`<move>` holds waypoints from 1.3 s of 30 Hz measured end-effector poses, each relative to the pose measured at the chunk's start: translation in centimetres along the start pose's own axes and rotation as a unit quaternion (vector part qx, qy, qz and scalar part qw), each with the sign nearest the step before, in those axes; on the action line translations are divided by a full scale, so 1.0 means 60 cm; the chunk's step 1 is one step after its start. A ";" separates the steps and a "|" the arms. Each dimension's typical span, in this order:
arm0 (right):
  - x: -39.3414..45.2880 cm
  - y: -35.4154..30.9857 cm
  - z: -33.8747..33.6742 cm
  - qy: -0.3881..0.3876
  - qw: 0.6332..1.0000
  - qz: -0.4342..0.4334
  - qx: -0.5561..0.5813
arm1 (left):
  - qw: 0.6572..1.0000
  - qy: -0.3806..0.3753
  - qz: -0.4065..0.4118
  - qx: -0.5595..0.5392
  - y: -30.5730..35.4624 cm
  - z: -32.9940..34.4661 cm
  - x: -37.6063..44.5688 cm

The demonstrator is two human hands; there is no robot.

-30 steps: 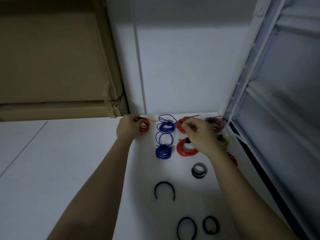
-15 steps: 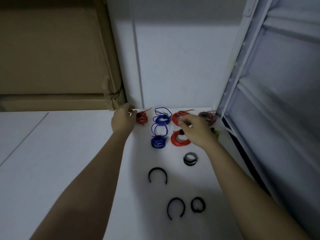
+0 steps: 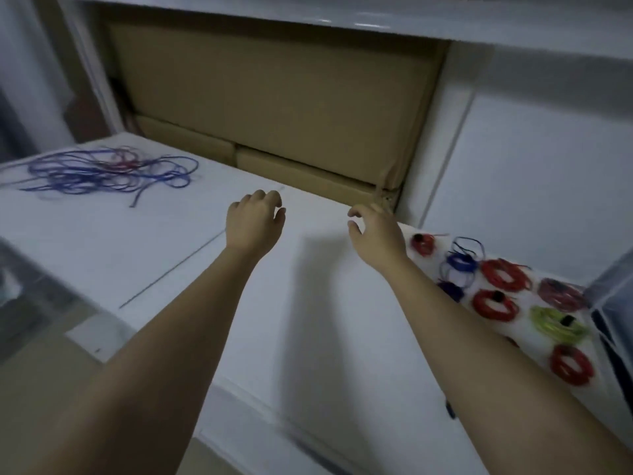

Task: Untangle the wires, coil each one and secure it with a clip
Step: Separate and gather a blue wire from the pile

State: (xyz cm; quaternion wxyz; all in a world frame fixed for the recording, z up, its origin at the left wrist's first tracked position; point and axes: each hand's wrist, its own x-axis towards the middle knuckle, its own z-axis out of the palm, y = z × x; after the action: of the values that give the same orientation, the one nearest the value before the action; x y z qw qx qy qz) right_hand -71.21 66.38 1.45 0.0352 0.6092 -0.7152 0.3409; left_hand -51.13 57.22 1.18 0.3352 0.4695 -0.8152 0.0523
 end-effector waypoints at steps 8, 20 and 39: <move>0.115 -0.302 0.195 -0.080 0.987 -0.139 -0.025 | 0.987 -0.012 -0.137 0.079 -0.325 -0.151 -0.016; 0.267 -0.617 0.466 -0.101 0.985 -0.141 -0.014 | 0.971 -0.053 -0.215 0.094 -0.749 -0.255 0.035; 0.579 -0.725 0.827 -0.220 0.974 -0.028 0.051 | 0.980 -0.135 -0.135 -0.050 -1.106 -0.089 0.338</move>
State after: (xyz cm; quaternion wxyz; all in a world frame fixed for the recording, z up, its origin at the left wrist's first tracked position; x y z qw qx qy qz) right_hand -23.01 9.56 -0.97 -0.1449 0.6902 -0.6694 0.2336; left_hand -2.12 7.82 2.14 0.2490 0.5610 -0.7834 -0.0978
